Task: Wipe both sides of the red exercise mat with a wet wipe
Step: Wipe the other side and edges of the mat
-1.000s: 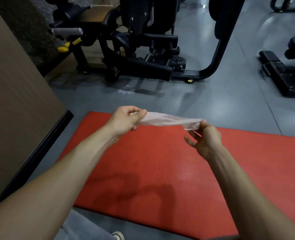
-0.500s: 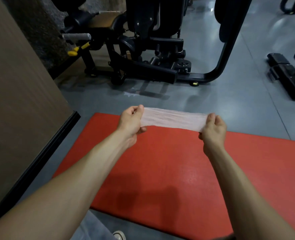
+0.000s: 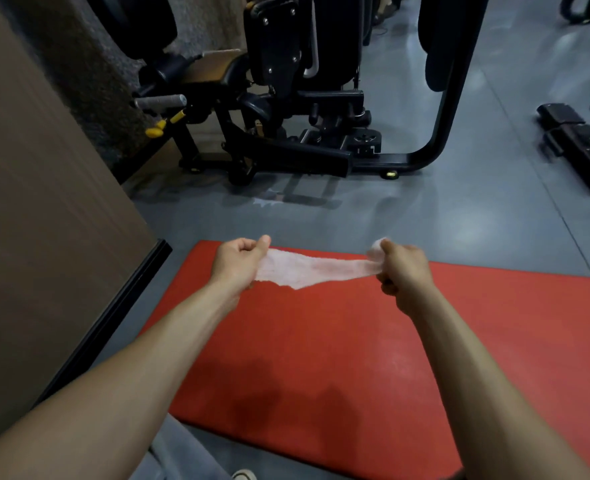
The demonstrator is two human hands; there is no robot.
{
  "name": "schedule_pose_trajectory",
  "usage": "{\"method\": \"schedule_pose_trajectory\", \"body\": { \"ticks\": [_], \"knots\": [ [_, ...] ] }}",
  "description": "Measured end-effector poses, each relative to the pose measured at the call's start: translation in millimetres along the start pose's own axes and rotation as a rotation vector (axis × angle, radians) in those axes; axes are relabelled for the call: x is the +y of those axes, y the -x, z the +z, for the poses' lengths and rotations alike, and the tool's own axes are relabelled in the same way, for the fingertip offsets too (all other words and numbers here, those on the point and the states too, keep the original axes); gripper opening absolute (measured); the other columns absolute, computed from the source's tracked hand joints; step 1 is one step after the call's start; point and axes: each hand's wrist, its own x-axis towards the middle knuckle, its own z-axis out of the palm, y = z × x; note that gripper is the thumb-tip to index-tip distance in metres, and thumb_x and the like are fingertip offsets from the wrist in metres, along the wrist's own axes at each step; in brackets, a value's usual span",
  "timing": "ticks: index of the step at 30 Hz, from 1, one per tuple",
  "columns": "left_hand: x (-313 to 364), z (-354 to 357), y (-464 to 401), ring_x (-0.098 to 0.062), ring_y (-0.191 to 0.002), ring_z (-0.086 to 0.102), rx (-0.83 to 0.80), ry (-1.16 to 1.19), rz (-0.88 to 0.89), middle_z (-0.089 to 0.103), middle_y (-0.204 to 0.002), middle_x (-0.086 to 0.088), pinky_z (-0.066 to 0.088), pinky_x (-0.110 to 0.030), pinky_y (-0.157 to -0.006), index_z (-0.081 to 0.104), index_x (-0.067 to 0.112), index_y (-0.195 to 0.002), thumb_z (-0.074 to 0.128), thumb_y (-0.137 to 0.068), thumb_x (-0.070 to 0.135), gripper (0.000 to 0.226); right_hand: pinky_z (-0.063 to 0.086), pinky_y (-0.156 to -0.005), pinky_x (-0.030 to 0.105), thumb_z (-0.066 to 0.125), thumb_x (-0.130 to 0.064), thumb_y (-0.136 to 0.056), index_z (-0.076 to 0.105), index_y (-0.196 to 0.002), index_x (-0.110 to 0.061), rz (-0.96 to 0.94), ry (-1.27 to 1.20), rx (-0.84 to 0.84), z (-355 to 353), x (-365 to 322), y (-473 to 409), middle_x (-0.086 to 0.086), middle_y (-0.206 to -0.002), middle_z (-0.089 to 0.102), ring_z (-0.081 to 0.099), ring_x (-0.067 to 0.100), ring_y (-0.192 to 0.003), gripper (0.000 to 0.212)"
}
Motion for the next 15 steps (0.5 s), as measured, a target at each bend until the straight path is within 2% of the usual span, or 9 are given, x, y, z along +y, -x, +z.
{"method": "schedule_pose_trajectory", "body": {
  "ticks": [2, 5, 8, 12, 15],
  "knots": [
    [5, 0, 6, -0.007, -0.033, 0.037, -0.059, -0.063, 0.038, 0.045, -0.038, 0.012, 0.03, -0.019, -0.034, 0.06, 0.014, -0.075, 0.068, -0.098, 0.034, 0.032, 0.027, -0.04, 0.018, 0.05, -0.022, -0.095, 0.062, -0.067, -0.008, -0.087, 0.12, -0.09, 17, 2, 11, 0.012, -0.056, 0.051, 0.041, 0.019, -0.041, 0.034],
    [12, 1, 15, -0.008, -0.034, 0.04, -0.165, -0.128, 0.08, 0.049, -0.043, 0.009, 0.031, -0.019, -0.034, 0.066, 0.01, -0.079, 0.07, -0.097, 0.035, 0.031, 0.039, -0.048, 0.028, 0.045, -0.04, -0.092, 0.066, -0.061, -0.01, -0.246, 0.316, -0.192, 47, 9, 30, 0.003, -0.048, 0.057, 0.052, 0.024, -0.047, 0.048],
    [11, 1, 24, -0.008, -0.035, 0.043, -0.212, -0.139, 0.085, 0.054, -0.052, 0.003, 0.034, -0.019, -0.034, 0.068, 0.01, -0.082, 0.069, -0.097, 0.035, 0.029, 0.046, -0.058, 0.036, 0.041, -0.046, -0.096, 0.061, -0.064, -0.007, -0.343, 0.457, -0.301, 67, 15, 50, 0.01, -0.057, 0.064, 0.059, 0.03, -0.06, 0.054],
    [-3, -2, 28, -0.012, -0.039, 0.049, -0.295, -0.076, 0.027, 0.055, -0.062, -0.003, 0.039, -0.02, -0.036, 0.066, 0.012, -0.085, 0.063, -0.102, 0.032, 0.026, 0.038, -0.048, 0.026, 0.041, -0.042, -0.101, 0.06, -0.066, -0.016, -0.178, 0.327, -0.475, 79, 20, 69, 0.005, -0.058, 0.061, 0.048, 0.016, -0.047, 0.048],
    [-16, -5, 25, -0.019, -0.047, 0.05, -0.378, 0.028, -0.038, 0.053, -0.067, -0.007, 0.042, -0.022, -0.038, 0.061, 0.012, -0.082, 0.051, -0.107, 0.033, 0.034, 0.038, -0.049, 0.024, 0.039, -0.044, -0.103, 0.063, -0.074, -0.014, -0.02, 0.23, -0.55, 86, 17, 71, 0.006, -0.064, 0.063, 0.048, 0.016, -0.049, 0.048]
  ]
}}
